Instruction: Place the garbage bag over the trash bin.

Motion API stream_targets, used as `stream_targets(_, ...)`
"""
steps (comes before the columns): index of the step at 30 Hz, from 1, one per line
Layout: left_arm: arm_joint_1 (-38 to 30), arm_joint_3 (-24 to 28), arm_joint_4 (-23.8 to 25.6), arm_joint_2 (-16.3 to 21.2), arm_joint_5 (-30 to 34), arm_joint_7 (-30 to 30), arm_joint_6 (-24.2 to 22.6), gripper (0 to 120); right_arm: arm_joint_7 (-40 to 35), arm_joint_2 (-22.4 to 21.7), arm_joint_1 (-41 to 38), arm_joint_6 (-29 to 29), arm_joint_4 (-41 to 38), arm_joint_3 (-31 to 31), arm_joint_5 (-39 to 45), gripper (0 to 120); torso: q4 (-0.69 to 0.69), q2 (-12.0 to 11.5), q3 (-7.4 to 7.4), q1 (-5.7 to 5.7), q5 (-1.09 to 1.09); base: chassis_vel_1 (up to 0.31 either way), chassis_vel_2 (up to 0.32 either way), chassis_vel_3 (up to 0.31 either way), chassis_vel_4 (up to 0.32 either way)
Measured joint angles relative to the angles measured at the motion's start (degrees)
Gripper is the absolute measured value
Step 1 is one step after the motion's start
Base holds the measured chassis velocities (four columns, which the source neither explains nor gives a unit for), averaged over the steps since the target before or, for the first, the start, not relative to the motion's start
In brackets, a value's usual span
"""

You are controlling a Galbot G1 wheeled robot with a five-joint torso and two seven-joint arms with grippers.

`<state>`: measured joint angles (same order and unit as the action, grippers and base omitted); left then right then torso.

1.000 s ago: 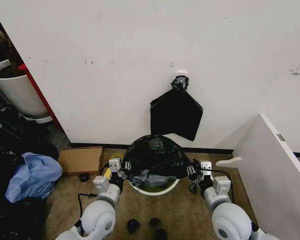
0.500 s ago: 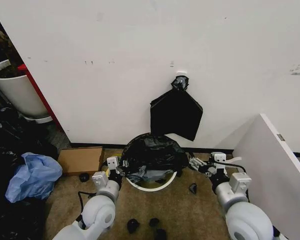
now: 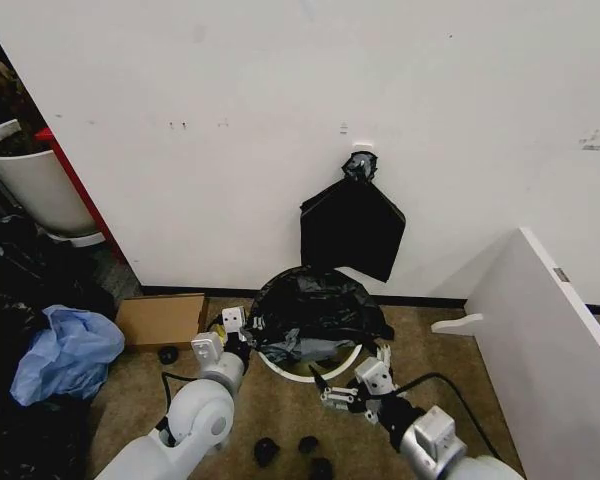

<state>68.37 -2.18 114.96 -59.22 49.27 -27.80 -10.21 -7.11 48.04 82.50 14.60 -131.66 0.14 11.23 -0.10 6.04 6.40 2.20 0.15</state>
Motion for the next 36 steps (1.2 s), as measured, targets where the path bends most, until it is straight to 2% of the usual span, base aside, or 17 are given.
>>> stream_targets(2,0.2,0.0,0.1,0.1,0.0,0.0,0.0,3,0.3,0.1,-0.8,0.3,0.6,-1.0,0.0,80,0.00,0.0,0.00,0.00,0.00,0.000,0.000,0.000,0.000)
stream_targets(8,0.7,-0.2,0.6,0.2,-0.1,0.2,0.0,3,1.3,0.1,-3.3,1.3,3.6,-4.9,0.1,57,-0.01,0.0,0.00,0.00,-0.01,0.000,0.000,0.000,0.000)
stream_targets(9,0.7,-0.2,0.6,0.2,-0.1,0.2,0.0,3,1.3,0.1,-3.3,1.3,3.6,-4.9,0.1,57,-0.01,0.0,0.00,0.00,-0.01,0.000,0.000,0.000,0.000)
stream_targets(15,0.1,0.1,0.5,-0.4,-0.4,0.4,0.0,3,-0.3,0.0,-4.7,1.0,5.7,-5.5,-2.4,30,-0.01,0.0,0.00,0.00,-0.01,0.000,0.000,0.000,0.000)
stream_targets(17,0.0,0.1,0.5,-0.4,-0.4,0.4,0.0,3,-0.4,0.0,-4.8,1.0,5.7,-5.5,-2.6,27,-0.01,0.0,0.00,0.00,-0.01,0.000,0.000,0.000,0.000)
stream_targets(23,-0.9,0.2,0.5,-0.4,-0.2,0.4,0.0,3,-2.6,0.2,-5.4,0.2,6.3,-6.0,-3.4,0,-0.01,0.0,0.00,0.00,0.00,0.000,0.000,0.000,0.000)
stream_targets(32,-1.6,-0.5,-0.6,-1.3,2.8,-1.1,0.0,3,-1.6,-1.2,-1.9,-0.8,3.8,-4.5,-3.8,0,0.00,0.0,0.00,0.00,0.00,0.000,0.000,0.000,0.000)
stream_targets(36,-3.8,-1.0,-1.3,-1.9,5.9,-2.6,0.0,3,0.2,-2.9,3.5,-2.1,1.8,-4.0,-7.4,0,-0.02,0.0,0.00,0.00,-0.01,0.000,0.000,0.000,0.000)
